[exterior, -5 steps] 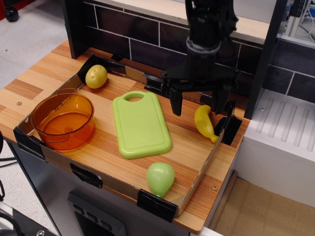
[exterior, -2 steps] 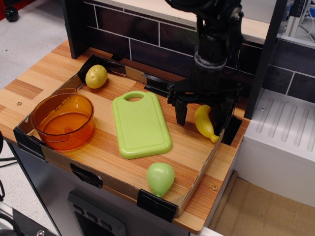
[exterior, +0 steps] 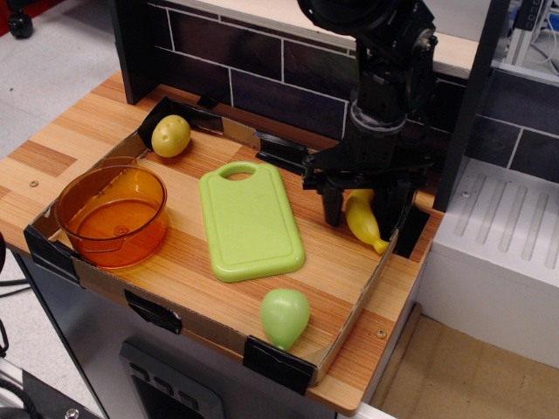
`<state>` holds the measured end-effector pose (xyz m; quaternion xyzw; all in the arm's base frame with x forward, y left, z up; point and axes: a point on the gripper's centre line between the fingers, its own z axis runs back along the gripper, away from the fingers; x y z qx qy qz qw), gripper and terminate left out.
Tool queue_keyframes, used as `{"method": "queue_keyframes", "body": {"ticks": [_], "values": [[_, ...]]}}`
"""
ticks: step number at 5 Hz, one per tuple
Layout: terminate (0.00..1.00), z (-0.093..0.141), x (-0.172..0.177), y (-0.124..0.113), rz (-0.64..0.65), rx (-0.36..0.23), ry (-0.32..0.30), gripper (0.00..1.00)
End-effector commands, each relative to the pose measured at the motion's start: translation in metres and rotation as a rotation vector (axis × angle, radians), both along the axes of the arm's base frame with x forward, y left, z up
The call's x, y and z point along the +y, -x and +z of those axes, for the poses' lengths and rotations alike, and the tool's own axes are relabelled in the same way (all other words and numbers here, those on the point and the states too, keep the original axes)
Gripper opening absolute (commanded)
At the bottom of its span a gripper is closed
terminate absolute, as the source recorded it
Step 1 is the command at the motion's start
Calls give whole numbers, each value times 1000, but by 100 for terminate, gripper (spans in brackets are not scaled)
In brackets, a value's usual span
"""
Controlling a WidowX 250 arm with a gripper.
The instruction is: Put banana in pot
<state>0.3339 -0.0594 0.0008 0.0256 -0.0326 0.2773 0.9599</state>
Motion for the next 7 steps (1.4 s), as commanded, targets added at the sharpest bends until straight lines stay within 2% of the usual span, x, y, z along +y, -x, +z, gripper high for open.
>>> {"method": "queue_keyframes", "body": {"ticks": [1,2,3,4,5,6,7], "values": [[0,21,-2,-1,-27,-46,14,0],[0,42,3,1,12,-67,28,0],[0,77,17,8,104,-124,57,0],[0,105,39,19,147,-154,78,0],[0,112,78,35,180,-123,56,0],[0,103,117,56,148,-74,35,0],[0,89,149,75,91,-75,-14,0]]}}
